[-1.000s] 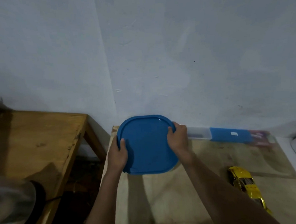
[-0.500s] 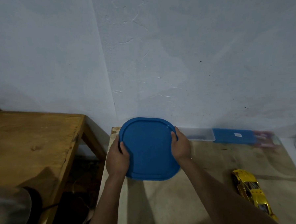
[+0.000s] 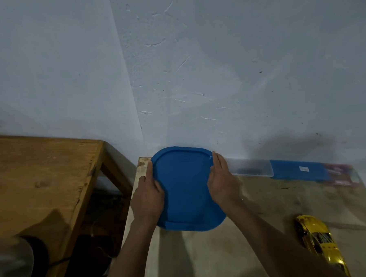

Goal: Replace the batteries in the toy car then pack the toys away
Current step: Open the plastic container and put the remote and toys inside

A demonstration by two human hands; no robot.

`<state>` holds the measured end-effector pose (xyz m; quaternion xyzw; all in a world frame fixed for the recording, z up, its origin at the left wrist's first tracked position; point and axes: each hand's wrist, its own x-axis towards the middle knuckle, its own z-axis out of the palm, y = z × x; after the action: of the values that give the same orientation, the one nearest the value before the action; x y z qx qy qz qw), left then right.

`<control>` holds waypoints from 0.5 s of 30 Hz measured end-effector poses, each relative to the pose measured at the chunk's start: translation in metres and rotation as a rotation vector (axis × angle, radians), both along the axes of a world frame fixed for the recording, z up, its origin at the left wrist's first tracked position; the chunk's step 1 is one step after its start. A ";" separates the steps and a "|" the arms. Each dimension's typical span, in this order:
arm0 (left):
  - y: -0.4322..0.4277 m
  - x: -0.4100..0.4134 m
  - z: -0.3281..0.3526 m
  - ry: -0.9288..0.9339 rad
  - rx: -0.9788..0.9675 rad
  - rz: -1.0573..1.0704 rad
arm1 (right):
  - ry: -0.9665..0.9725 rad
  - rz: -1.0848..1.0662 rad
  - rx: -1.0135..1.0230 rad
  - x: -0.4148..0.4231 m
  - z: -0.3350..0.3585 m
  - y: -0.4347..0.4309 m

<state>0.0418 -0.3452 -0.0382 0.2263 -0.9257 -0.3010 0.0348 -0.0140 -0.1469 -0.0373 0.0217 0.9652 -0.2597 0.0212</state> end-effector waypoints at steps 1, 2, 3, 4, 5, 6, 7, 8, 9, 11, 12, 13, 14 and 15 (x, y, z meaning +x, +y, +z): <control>0.001 0.001 -0.001 0.010 -0.009 0.006 | 0.014 -0.021 -0.040 0.001 0.000 0.000; 0.002 0.001 -0.001 0.016 -0.019 0.015 | 0.030 -0.052 -0.095 0.003 0.001 -0.001; 0.003 0.001 -0.001 0.026 -0.029 0.018 | 0.063 -0.083 -0.149 0.006 0.002 -0.001; 0.003 0.002 -0.002 0.031 -0.042 0.009 | 0.102 -0.106 -0.184 0.007 0.002 -0.001; 0.003 0.002 -0.004 0.033 -0.054 -0.005 | 0.133 -0.117 -0.197 0.009 0.003 0.000; 0.002 0.002 -0.003 0.029 -0.065 -0.015 | 0.143 -0.125 -0.196 0.009 0.003 0.001; 0.002 0.002 -0.003 0.027 -0.068 -0.019 | 0.126 -0.135 -0.191 0.008 0.003 0.001; 0.001 0.001 -0.002 0.023 -0.063 -0.013 | 0.097 -0.142 -0.185 0.008 0.003 0.001; 0.000 0.000 -0.002 0.031 -0.050 -0.010 | 0.080 -0.142 -0.160 0.007 0.003 0.001; 0.000 0.001 -0.001 0.032 -0.031 -0.012 | 0.085 -0.111 -0.054 0.008 0.003 0.000; 0.000 0.001 -0.001 0.035 -0.032 -0.017 | 0.086 -0.089 -0.005 0.007 0.004 0.000; 0.000 0.001 0.000 0.039 -0.034 -0.018 | 0.078 -0.082 0.020 0.007 0.006 -0.001; 0.001 0.001 0.001 0.049 -0.029 -0.016 | 0.061 -0.080 0.029 0.007 0.010 -0.002; 0.001 0.000 0.000 0.062 -0.028 -0.010 | 0.050 -0.081 0.024 0.007 0.012 -0.002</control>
<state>0.0420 -0.3444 -0.0378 0.2115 -0.9295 -0.2950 0.0650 -0.0066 -0.1488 -0.0256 0.0546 0.9668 -0.2494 -0.0137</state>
